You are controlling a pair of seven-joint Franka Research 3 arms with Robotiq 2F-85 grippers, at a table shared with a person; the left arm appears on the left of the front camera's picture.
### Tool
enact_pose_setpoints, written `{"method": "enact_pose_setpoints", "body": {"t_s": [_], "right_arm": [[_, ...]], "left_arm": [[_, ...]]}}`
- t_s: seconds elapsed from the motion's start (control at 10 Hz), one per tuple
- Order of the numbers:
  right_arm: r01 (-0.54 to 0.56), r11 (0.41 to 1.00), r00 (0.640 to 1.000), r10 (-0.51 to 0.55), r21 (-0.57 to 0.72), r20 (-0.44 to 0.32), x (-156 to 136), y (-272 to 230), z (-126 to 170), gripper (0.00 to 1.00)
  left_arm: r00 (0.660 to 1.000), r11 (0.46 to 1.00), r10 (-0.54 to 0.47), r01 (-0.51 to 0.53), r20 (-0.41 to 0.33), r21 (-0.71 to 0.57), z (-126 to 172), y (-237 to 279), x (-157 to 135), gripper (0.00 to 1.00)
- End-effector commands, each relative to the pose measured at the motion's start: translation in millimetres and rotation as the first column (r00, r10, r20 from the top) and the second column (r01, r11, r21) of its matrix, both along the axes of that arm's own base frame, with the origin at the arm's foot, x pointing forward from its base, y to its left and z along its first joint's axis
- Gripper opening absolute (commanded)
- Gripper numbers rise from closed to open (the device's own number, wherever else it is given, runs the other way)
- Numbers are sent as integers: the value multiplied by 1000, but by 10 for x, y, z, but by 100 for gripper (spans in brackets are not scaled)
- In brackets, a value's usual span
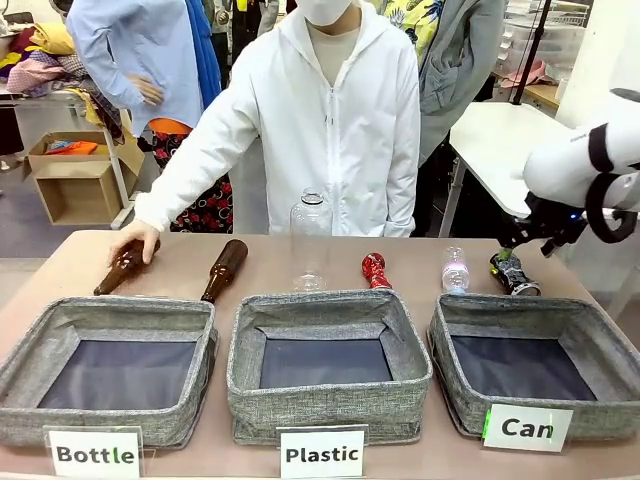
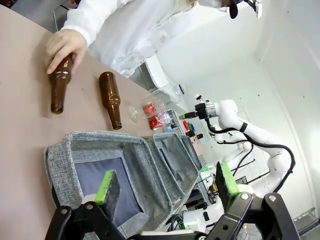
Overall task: Sort the can waste into the basket.
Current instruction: Pick up the can waste from the table and place it in the right Fabric basket.
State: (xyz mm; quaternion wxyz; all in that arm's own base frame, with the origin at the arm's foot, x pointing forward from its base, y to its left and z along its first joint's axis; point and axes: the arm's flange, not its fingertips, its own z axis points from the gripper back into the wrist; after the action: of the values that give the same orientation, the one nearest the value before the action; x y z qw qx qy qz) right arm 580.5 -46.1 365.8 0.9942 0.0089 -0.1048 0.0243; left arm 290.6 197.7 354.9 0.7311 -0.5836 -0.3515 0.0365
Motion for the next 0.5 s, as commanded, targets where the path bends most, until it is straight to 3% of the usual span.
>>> {"method": "enact_pose_setpoints", "body": {"t_s": [0.0, 0.4], "right_arm": [[80, 996, 993, -83, -37, -88, 298, 80, -110, 100], [135, 991, 979, -137, -18, -152, 504, 95, -416, 100]], "left_arm": [[1000, 1000, -6, 6, 29, 1, 12, 3, -15, 100], [1000, 1000, -6, 6, 29, 1, 12, 3, -15, 100]]}}
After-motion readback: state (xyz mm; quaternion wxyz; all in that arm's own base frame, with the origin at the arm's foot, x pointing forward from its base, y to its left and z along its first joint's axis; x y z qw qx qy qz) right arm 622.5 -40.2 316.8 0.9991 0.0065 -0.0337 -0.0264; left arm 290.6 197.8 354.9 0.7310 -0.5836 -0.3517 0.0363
